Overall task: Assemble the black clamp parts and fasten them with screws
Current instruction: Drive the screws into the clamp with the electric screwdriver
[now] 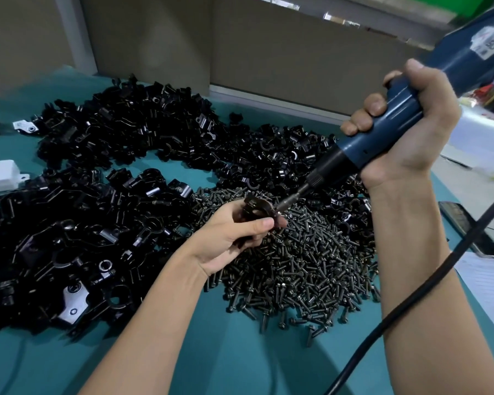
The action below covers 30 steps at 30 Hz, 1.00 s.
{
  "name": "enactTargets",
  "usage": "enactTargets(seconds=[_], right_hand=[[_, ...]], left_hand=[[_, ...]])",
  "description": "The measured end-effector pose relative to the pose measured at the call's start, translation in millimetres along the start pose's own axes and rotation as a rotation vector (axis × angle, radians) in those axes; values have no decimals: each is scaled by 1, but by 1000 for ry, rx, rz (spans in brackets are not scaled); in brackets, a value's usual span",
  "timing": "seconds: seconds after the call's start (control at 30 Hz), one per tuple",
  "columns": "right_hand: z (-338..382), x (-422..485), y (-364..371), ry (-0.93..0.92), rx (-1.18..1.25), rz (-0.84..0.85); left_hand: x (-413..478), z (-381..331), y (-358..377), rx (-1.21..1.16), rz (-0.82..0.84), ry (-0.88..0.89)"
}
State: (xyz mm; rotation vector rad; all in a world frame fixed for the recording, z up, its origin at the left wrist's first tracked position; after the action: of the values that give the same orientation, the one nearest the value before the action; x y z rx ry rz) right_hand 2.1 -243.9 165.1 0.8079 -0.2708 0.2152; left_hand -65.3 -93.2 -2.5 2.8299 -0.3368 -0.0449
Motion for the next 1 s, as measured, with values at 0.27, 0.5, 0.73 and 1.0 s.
enactTargets(seconds=[0.27,0.5,0.73,1.0], right_hand=[[7,1,-4,-30,16,-52],[9,0,-4,-44,10,-93],[2,-4,0,-81,149,-95],[-17,-3,-3,-54,160,-107]], left_hand=[[3,1,10,-95,-23,-7],[4,-3,11,22,-93,29],[6,1,10,40,-150,58],[5,-2,11,98,-152,106]])
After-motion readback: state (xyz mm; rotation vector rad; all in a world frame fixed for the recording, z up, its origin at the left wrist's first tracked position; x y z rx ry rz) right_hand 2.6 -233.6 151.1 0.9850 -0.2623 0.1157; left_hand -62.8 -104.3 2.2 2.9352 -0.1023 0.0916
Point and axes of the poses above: each hand's wrist, its own x-axis towards the middle knuckle, its own y-axis out of the palm, z = x × y, the point moved 4 cm from there along x, towards the middle knuckle, and after that the axes turned 15 degrees about x, right-handed, at the moved point
